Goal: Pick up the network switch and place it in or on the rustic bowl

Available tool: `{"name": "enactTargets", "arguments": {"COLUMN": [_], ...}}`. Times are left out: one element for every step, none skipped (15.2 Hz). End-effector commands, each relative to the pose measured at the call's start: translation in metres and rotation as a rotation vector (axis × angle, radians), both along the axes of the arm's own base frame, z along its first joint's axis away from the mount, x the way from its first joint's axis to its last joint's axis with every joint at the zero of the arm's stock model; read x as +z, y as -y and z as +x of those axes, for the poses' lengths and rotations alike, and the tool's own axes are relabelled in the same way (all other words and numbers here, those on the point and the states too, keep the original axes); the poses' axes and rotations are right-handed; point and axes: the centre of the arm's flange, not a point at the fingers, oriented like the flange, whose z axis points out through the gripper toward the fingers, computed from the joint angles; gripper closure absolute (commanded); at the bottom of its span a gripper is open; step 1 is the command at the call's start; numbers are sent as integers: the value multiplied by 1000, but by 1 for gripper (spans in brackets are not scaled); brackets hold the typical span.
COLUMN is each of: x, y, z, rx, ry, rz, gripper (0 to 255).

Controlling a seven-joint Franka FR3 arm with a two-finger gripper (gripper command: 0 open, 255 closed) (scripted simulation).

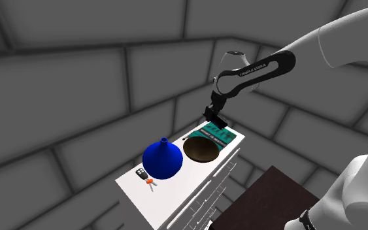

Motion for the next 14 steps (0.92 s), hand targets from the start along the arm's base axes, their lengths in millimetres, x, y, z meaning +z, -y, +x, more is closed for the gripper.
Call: {"name": "enactTargets", "arguments": {"x": [2,3,4,5,6,6,7,8,9,3,-2,-7,-13,-18], "y": [-25,-37,-49,-61,-73,-85,-97,-110,-118,-118,-118,-118,-118,-118], "z": [-11,-16,-21,-26,-32,-37,-42,-47,-51,-51,-51,-51,-51,-51], "rx": [-1,-1,-1,-1,-1,-1,-1,-1,-1,-1,-1,-1,-1,-1], "ry": [0,0,0,0,0,0,0,0,0,0,0,0,0,0], "rz": [0,0,0,0,0,0,0,0,0,0,0,0,0,0], "gripper": [255,255,255,255,255,255,255,255,255,255,255,255,255,255]}}
